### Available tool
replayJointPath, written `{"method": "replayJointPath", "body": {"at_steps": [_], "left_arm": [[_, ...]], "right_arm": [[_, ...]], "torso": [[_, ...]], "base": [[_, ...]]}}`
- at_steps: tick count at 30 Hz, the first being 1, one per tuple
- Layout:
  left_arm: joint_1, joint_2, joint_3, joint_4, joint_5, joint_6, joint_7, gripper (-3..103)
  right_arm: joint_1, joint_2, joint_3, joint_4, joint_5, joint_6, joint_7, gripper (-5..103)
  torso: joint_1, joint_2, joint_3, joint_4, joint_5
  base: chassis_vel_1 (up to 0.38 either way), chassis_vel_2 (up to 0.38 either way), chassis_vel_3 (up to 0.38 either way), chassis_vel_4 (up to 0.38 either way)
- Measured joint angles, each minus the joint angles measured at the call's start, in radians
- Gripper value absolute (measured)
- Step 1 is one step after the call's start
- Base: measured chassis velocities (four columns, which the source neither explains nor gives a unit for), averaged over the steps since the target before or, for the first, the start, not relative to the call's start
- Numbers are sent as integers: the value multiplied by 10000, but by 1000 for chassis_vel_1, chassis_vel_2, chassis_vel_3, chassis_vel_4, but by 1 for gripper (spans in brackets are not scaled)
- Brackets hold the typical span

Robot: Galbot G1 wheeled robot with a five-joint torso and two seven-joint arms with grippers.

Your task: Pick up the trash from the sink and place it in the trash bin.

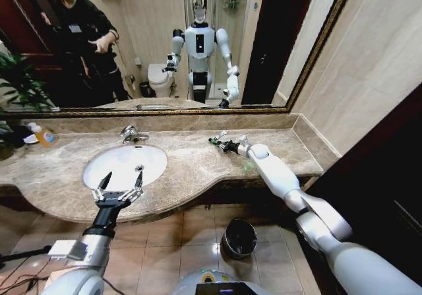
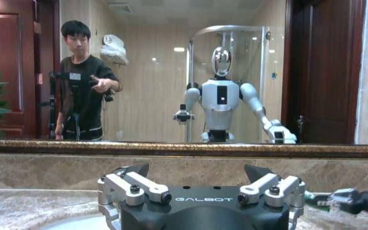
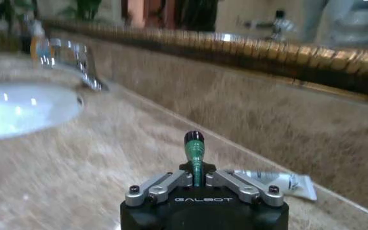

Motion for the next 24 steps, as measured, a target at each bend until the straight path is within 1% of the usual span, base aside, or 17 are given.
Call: {"method": "replayJointPath", "body": {"at_steps": [1,2,6,7,8,9,11,12,13,15,17,18,19,21,22,24], "left_arm": [[0,-1,0,0,0,0,0,100],[0,-1,0,0,0,0,0,100],[0,0,-1,0,0,0,-5,100],[0,0,-1,0,0,0,-5,100],[0,0,0,0,0,0,0,100],[0,-1,0,0,0,0,1,100],[0,-1,-1,0,0,0,-5,100],[0,-1,-1,0,0,0,-5,100],[0,0,-2,0,0,0,-7,100],[0,0,0,0,0,0,-4,100],[0,1,0,0,0,0,-5,100],[0,1,0,0,0,0,-5,100],[0,-1,0,0,0,0,-4,100],[0,-1,0,0,0,0,-4,100],[0,-1,0,0,0,0,-4,100],[0,0,-1,0,0,0,-4,100]], "right_arm": [[-520,-323,75,972,421,-188,433,5],[-520,-323,75,972,421,-188,433,5],[-2400,-1339,837,3926,1513,-737,1552,5],[-2400,-1339,837,3926,1513,-737,1552,5],[-2803,-1555,1084,4513,1679,-851,1732,5],[-3313,-1814,1425,5144,1806,-933,1862,5],[-4160,-2174,1847,6012,1913,-999,2148,5],[-4160,-2174,1847,6012,1913,-999,2148,5],[-4713,-2400,2087,6543,2006,-1049,2404,5],[-5719,-2679,2507,7385,2058,-1105,2805,5],[-6634,-2753,2988,8227,2030,-1158,3153,5],[-6634,-2753,2988,8227,2030,-1158,3153,5],[-7155,-2727,3215,8663,1982,-1168,3385,5],[-8126,-2500,3635,9160,1726,-1027,3771,5],[-8126,-2500,3635,9160,1726,-1027,3771,5],[-8973,-2091,4031,9409,1350,-766,4066,5]], "torso": [[0,0,0,-1,0],[0,0,0,-1,0],[0,1,-2,-3,0],[0,1,-2,-3,0],[-1,0,-1,-2,4],[-1,1,-2,-1,0],[-2,1,-1,-3,0],[-2,1,-1,-3,0],[-1,1,-1,-3,4],[-2,1,-1,-3,0],[-2,1,-1,-5,3],[-2,1,-1,-5,3],[-2,2,-3,-2,-6],[-2,1,-2,-1,-1],[-2,1,-2,-1,-1],[-2,2,-2,-1,-3]], "base": [[0,0,0,0],[0,0,0,0],[0,0,0,0],[0,0,0,0],[0,0,0,0],[0,0,0,0],[0,0,0,0],[0,0,0,0],[0,0,0,0],[0,0,0,0],[0,0,0,0],[0,0,0,0],[0,0,0,0],[0,0,0,0],[0,0,0,0],[0,0,0,0]]}}
